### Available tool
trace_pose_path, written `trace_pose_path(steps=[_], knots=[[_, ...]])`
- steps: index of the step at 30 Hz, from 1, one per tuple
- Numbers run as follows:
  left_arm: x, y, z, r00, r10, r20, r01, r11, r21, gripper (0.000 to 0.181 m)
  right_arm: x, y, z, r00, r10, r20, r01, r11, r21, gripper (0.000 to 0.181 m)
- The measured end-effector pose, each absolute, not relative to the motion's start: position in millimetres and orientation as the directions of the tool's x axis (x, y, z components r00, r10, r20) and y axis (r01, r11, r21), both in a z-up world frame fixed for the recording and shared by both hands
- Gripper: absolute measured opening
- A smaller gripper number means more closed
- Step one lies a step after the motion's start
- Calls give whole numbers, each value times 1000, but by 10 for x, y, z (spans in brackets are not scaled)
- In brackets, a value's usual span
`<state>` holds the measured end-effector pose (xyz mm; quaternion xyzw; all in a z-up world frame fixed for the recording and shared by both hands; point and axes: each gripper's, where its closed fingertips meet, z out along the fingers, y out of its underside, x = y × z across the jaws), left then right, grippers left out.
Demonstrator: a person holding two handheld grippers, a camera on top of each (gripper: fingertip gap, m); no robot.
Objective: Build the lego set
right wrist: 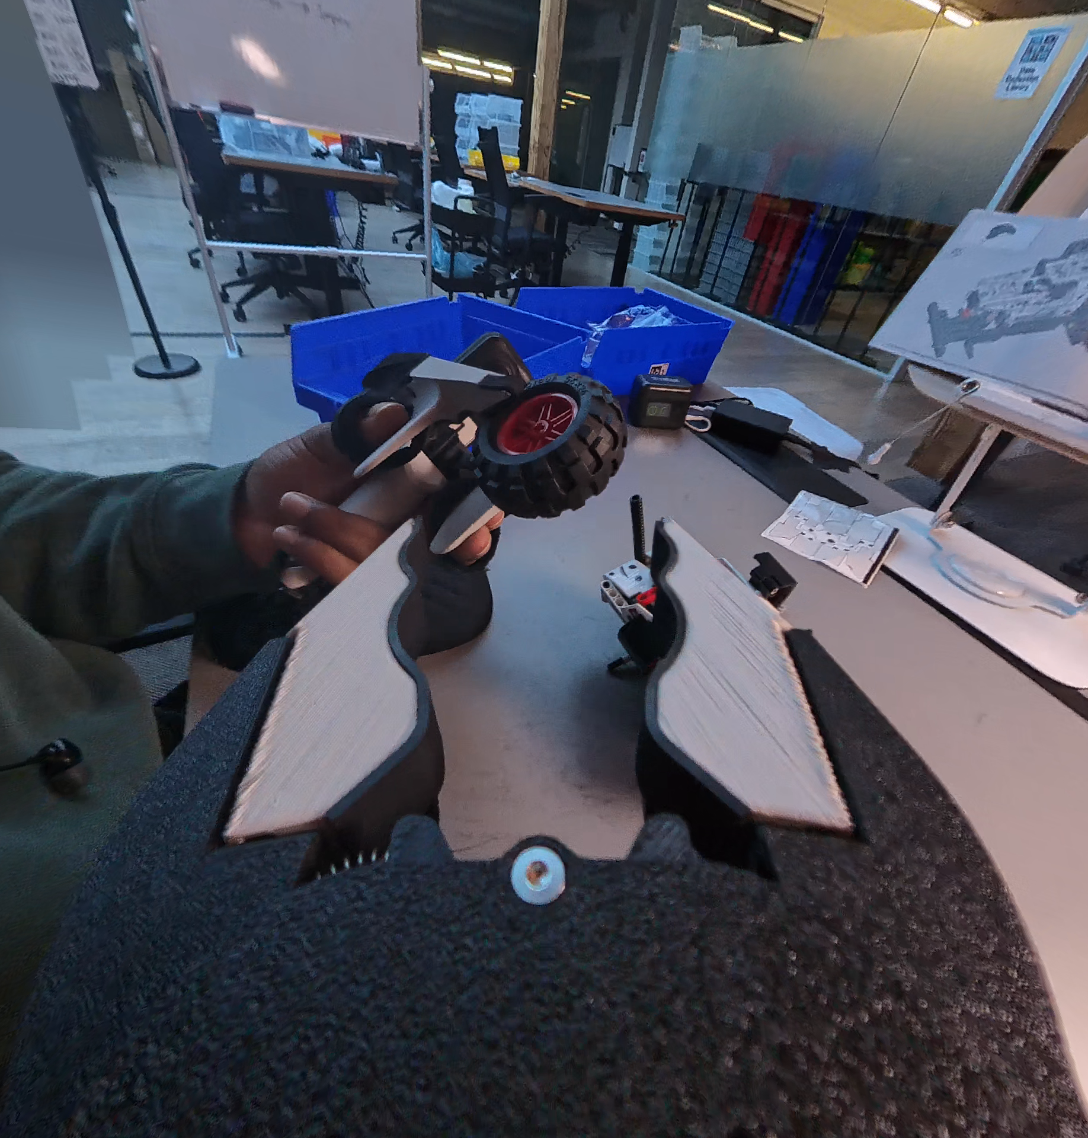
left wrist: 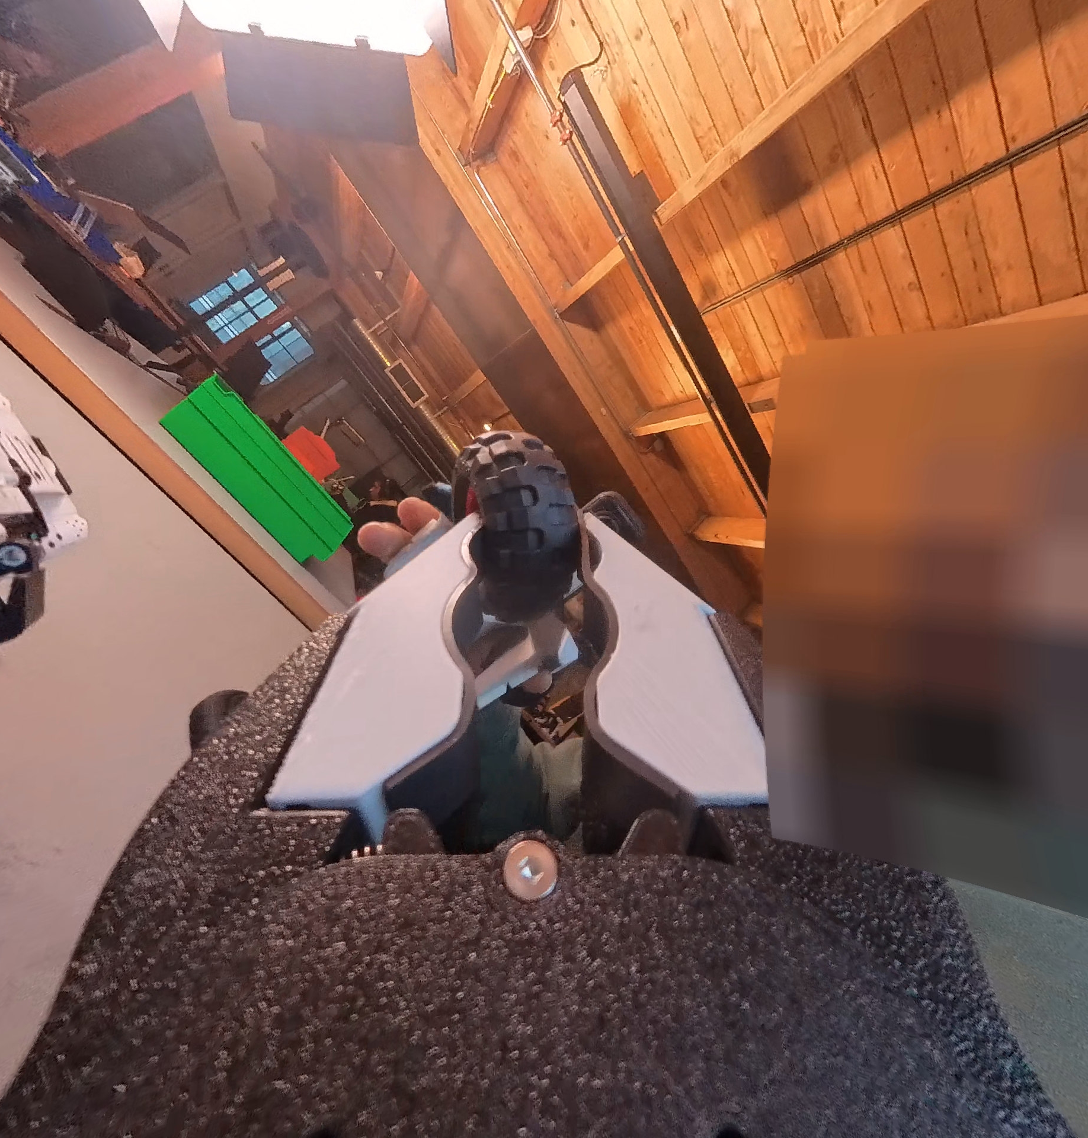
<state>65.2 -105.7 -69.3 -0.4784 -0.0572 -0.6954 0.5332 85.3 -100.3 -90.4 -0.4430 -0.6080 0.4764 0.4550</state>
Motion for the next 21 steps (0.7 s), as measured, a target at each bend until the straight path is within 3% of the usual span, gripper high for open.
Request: trace_pose_path(steps=[5,8,10,12,13,17,21], knots=[[744,-1066,-836,-25,-653,757,792,-475,-384,26,687,-1057,-971,-187,935,301,106,324,-940,77],[746,-1052,-923,30,-632,775,785,-465,-410,25,605,-1053,-1080,-192,907,375,143,404,-904,56],[724,-1047,-1007,153,-612,776,747,-443,-496,29,600,-1057,-1172,-224,887,403,161,442,-883,55],[563,-1042,-1058,345,-578,739,693,-374,-616,48,640,-1072,-1295,-283,891,354,194,415,-889,55],[429,-1061,-1048,449,-564,693,652,-323,-686,48,680,-1052,-1385,-306,890,338,222,412,-884,55],[-207,-1013,-1192,860,-385,335,268,-217,-939,55,924,-869,-2004,-422,863,276,430,459,-777,56],[-413,-757,-1567,914,-381,138,-3,-345,-938,74,984,-783,-2425,-484,861,156,563,443,-698,56]])
